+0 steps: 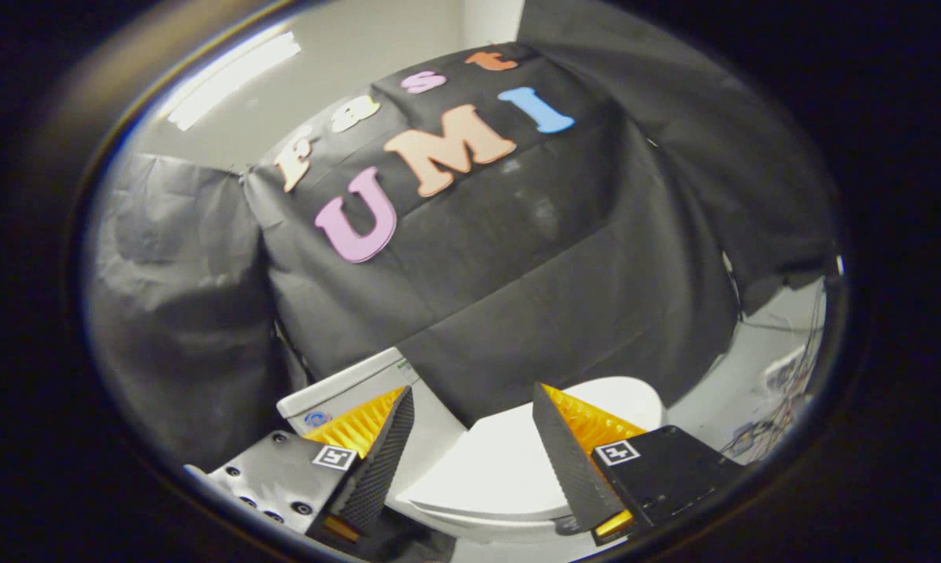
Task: Open the toilet lid.
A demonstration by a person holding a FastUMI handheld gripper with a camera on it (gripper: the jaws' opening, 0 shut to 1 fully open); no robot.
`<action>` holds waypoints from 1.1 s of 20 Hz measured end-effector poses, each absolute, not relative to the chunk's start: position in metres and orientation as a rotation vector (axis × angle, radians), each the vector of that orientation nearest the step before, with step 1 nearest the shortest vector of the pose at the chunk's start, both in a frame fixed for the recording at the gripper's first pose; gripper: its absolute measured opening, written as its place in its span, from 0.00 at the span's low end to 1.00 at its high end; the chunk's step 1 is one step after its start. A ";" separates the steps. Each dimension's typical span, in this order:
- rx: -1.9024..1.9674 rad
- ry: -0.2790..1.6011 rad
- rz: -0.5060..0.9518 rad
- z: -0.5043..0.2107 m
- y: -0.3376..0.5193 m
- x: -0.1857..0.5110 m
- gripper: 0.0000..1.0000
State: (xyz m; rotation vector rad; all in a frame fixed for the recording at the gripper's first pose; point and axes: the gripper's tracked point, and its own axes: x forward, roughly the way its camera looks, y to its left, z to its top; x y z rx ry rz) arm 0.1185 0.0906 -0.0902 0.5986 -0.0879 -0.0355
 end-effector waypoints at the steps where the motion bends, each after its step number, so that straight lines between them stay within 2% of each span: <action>1: 0.645 -0.092 -0.062 -0.099 0.091 0.118 0.95; 6: 0.835 -0.100 -0.171 -0.142 0.103 0.111 0.95; 9: 0.911 -0.033 -0.244 -0.181 0.110 0.109 0.94; 13: 0.989 0.023 -0.292 -0.213 0.119 0.102 0.87; 22: 1.166 -0.040 -0.483 -0.259 0.097 0.067 0.87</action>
